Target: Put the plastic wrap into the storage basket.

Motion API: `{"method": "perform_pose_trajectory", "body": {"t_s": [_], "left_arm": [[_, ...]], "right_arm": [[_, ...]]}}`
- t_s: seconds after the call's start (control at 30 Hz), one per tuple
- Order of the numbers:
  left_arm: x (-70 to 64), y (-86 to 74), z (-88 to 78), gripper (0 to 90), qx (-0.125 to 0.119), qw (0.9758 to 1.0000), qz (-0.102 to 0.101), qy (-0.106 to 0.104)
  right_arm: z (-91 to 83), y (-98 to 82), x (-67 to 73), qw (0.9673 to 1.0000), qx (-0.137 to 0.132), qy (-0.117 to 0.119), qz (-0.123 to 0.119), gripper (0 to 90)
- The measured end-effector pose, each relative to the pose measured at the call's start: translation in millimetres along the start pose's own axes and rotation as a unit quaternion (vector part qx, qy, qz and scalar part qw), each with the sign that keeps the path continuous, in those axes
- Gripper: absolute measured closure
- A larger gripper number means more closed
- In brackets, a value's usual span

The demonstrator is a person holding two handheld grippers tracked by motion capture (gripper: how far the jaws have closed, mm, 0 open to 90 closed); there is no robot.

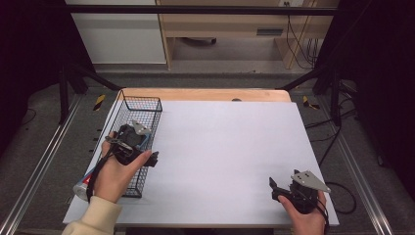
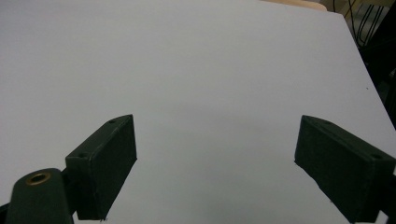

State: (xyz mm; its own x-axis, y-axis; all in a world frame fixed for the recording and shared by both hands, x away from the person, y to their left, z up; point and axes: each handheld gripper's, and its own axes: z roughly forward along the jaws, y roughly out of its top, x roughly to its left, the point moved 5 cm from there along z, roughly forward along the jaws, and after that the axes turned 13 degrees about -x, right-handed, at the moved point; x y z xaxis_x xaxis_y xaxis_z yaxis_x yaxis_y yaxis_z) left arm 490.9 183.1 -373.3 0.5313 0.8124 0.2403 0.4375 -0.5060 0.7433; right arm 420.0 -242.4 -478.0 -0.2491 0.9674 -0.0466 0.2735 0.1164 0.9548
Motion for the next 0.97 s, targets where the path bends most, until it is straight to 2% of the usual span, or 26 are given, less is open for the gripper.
{"method": "perform_pose_trajectory", "body": {"t_s": [0.07,0.1,0.13,0.17,0.23,0.27,0.3,0.33,0.37,0.4,0.47,0.57,0.6,0.63,0.67,0.7,0.77,0.83,0.9,0.97], "left_arm": [[-15.7,6.7,2.0,7.4,-0.015,0.9996,0.013,-0.019],[-15.7,6.7,2.0,7.4,-0.015,0.9996,0.013,-0.019],[-25.6,10.9,4.3,7.4,-0.028,0.9989,0.014,-0.035],[-25.6,10.9,4.3,7.4,-0.028,0.9989,0.014,-0.035],[-35.6,14.2,7.3,7.4,-0.039,0.9978,0.014,-0.051],[-44.9,16.4,11.5,7.4,-0.049,0.9967,0.026,-0.059],[-44.9,16.4,11.5,7.4,-0.049,0.9967,0.026,-0.059],[-55.4,17.6,14.6,7.4,-0.055,0.9952,0.021,-0.078],[-59.8,18.2,16.0,7.4,-0.058,0.9945,0.022,-0.085],[-59.8,18.2,16.0,7.4,-0.058,0.9945,0.022,-0.085],[-68.6,18.3,20.2,7.4,-0.066,0.9931,0.024,-0.094],[-82.2,15.0,28.2,7.1,-0.082,0.9896,0.018,-0.117],[-90.6,9.8,36.1,6.8,-0.09,0.9873,0.015,-0.13],[-90.6,9.8,36.1,6.7,-0.09,0.9873,0.015,-0.13],[-98.9,3.4,46.0,6.6,-0.101,0.984,0.006,-0.146],[-98.9,3.4,46.0,6.6,-0.101,0.984,0.006,-0.146],[-106.4,-4.9,55.9,6.6,-0.111,0.9802,0.002,-0.164],[-112.6,-13.7,64.8,6.5,-0.117,0.9779,0.008,-0.173],[-118.1,-23.1,70.6,6.6,-0.121,0.9764,0.022,-0.177],[-121.2,-32.8,72.7,6.6,-0.136,0.9726,0.017,-0.188]], "right_arm": [[0.0,0.3,0.0,1.0,0.0,0.0,0.002,11.8],[0.0,0.6,0.1,1.0,-0.001,0.0,0.002,11.2],[0.0,0.8,0.0,1.0,-0.002,0.0,0.002,11.0],[0.0,0.8,0.0,1.0,-0.002,0.0,0.002,11.0],[0.0,0.9,-0.3,1.0,-0.002,-0.001,0.002,9.6],[-0.3,1.5,-1.1,1.0,-0.005,-0.003,0.002,9.1],[-0.4,1.5,-1.5,1.0,-0.005,-0.003,0.003,7.9],[-0.1,1.0,-1.8,1.0,-0.002,-0.003,0.005,6.9],[0.2,0.5,-2.2,1.0,0.0,-0.002,0.004,6.7],[0.2,0.5,-2.2,1.0,0.0,-0.002,0.004,6.7],[0.3,0.1,-2.6,1.0,0.002,-0.002,0.005,6.2],[0.4,0.2,-2.8,1.0,0.002,-0.001,0.004,5.7],[0.4,0.4,-2.4,1.0,0.001,0.002,0.002,4.9],[0.4,0.4,-2.4,1.0,0.001,0.002,0.002,4.9],[0.5,0.9,-1.1,1.0,-0.002,0.008,0.003,4.4],[0.5,0.9,-1.1,1.0,-0.002,0.008,0.003,4.4],[0.6,0.8,0.1,0.9999,-0.002,0.015,0.001,3.8],[0.6,0.9,-0.1,0.9998,-0.004,0.017,0.001,3.8],[0.8,0.7,-0.4,0.9999,-0.003,0.016,-0.003,3.8],[1.9,1.1,-1.1,0.9999,-0.006,0.013,-0.005,4.8]]}}
